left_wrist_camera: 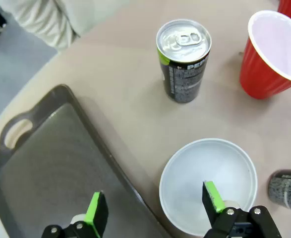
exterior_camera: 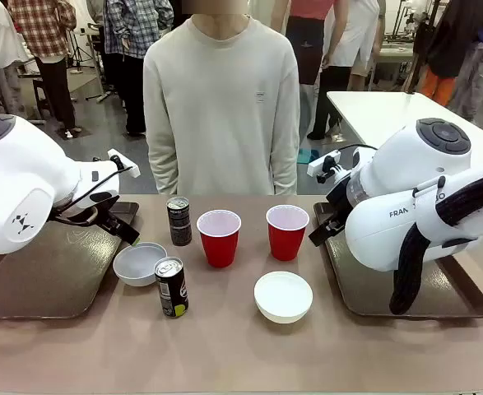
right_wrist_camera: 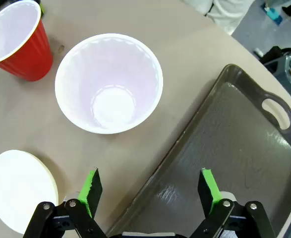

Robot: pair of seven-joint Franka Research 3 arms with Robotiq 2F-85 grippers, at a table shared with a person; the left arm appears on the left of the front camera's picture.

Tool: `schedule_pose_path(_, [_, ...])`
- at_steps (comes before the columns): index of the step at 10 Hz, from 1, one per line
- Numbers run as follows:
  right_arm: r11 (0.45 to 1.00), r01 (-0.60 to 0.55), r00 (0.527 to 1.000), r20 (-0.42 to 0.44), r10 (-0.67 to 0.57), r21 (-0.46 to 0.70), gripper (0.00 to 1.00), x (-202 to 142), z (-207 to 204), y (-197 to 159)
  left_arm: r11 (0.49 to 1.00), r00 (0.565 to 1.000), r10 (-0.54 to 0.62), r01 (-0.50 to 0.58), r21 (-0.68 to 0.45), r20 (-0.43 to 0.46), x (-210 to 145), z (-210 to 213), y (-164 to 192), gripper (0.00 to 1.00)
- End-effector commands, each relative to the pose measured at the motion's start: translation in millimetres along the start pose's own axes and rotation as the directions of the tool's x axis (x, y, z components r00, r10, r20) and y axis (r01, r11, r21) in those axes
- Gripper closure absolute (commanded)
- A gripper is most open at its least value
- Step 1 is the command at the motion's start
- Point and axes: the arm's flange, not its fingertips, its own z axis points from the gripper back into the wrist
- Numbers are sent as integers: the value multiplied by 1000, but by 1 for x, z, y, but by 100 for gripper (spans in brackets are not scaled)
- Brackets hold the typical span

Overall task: Prepare tableware on both trays.
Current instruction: Pick up a Picnic Bowl from the table and place it on a Handle tray.

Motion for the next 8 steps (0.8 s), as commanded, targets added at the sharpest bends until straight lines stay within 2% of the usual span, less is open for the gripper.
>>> schedule_pose_path(1, [1000,0,1000,1,0,0,0,0,0,0,1000,1000,0,0,0,0,0,0,0,0])
schedule_pose_path(8, [1000,0,1000,1,0,0,0,0,0,0,1000,1000,0,0,0,0,0,0,0,0])
